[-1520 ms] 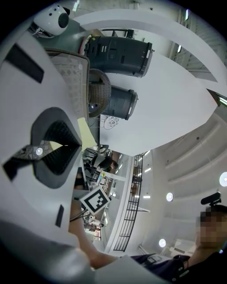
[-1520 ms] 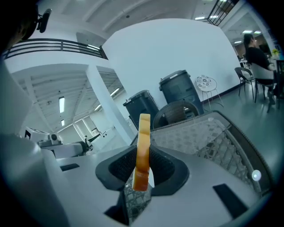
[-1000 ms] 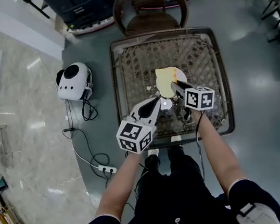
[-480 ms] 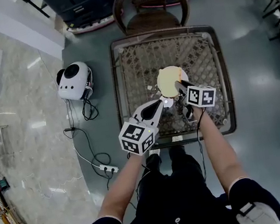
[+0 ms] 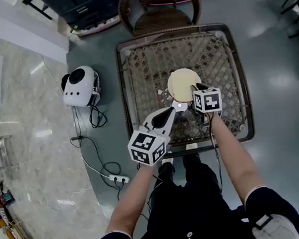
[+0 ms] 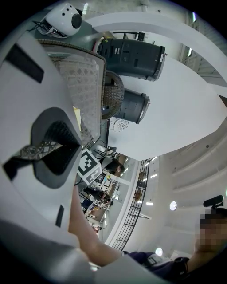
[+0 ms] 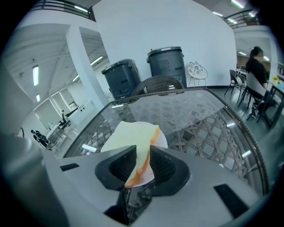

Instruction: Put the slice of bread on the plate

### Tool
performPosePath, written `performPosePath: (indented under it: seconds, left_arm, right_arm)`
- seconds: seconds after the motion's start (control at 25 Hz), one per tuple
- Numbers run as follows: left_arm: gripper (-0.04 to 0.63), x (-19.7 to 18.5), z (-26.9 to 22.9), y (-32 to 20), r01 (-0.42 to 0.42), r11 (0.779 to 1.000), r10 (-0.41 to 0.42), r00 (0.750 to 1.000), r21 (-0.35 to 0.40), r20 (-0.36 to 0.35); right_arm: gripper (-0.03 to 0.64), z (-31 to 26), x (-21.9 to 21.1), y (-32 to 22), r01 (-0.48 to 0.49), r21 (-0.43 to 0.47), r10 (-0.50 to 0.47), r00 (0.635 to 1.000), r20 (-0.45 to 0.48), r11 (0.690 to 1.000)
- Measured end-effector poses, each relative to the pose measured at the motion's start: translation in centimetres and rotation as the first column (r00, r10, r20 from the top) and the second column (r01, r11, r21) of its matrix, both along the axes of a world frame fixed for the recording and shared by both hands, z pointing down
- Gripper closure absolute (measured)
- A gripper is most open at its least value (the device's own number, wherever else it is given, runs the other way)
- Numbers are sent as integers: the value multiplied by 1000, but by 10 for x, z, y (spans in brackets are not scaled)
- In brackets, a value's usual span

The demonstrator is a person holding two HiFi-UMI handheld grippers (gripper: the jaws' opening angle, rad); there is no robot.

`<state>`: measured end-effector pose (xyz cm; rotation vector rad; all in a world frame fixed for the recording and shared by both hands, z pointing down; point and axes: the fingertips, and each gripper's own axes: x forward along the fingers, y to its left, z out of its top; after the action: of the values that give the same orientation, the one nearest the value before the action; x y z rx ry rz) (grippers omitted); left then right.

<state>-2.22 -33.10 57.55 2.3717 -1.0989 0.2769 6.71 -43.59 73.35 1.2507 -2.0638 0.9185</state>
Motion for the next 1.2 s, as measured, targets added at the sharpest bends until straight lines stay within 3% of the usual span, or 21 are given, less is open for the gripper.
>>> performPosePath:
  seconds: [0.36,0.6,0.88,1.2]
  left_arm:
    - [589,2,-7,-4,0,1000,0,1000,17,0]
    - [589,10,-21,-2,-32,998,32,999,45,-10]
    - [589,32,-54,0,-95,990,100,994,108,-39]
    - [589,45,-99,11,-123,975,141,987,184,-83]
  right_arm:
    - [523,-15,6,-1,-10,27,10,1000,24,1000]
    - [525,-71,9,9,-4,124,-14,990,138,992]
    - [609,-154,15,31,3,278,-70,970,234,961]
    - [609,-232,15,68,-5,415,-132,944,302,910]
